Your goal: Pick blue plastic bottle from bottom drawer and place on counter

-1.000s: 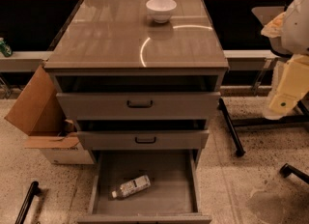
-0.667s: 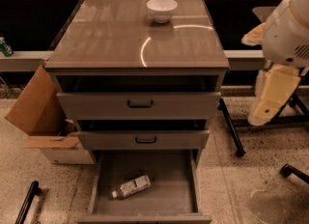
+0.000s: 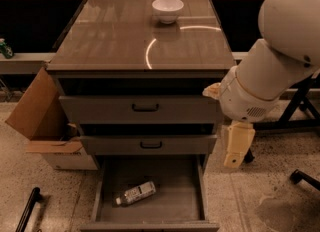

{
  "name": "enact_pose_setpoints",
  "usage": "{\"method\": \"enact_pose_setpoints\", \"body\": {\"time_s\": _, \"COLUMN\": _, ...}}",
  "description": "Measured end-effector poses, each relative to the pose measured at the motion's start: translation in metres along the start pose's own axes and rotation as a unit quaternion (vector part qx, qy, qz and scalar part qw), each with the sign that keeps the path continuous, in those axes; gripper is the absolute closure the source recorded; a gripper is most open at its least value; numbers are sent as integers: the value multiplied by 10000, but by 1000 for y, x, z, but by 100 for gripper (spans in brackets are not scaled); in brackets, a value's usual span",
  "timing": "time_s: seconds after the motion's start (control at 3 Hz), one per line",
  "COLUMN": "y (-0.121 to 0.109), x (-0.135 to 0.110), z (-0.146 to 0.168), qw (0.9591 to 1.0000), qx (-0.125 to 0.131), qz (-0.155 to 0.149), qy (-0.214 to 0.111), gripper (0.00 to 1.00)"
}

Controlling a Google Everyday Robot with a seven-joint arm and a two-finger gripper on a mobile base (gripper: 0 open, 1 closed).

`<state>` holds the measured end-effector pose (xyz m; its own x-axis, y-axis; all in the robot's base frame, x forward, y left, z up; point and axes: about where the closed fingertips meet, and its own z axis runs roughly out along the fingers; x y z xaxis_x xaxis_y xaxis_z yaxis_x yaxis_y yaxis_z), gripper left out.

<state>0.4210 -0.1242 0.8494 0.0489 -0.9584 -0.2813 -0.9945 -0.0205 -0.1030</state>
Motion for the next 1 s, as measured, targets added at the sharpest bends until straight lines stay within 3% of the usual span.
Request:
{"method": "enact_pose_setpoints", "body": {"time_s": 0.67, "y": -2, "x": -1, "z": 7, "qw": 9999, "qx": 49, "qz": 12, "qy": 99, "gripper": 0}}
{"method": "enact_pose_setpoints", "body": {"time_s": 1.0, "y": -10, "x": -8, "z": 47, "qw": 9998, "qx": 58, "qz": -132, "qy": 141, "gripper": 0}}
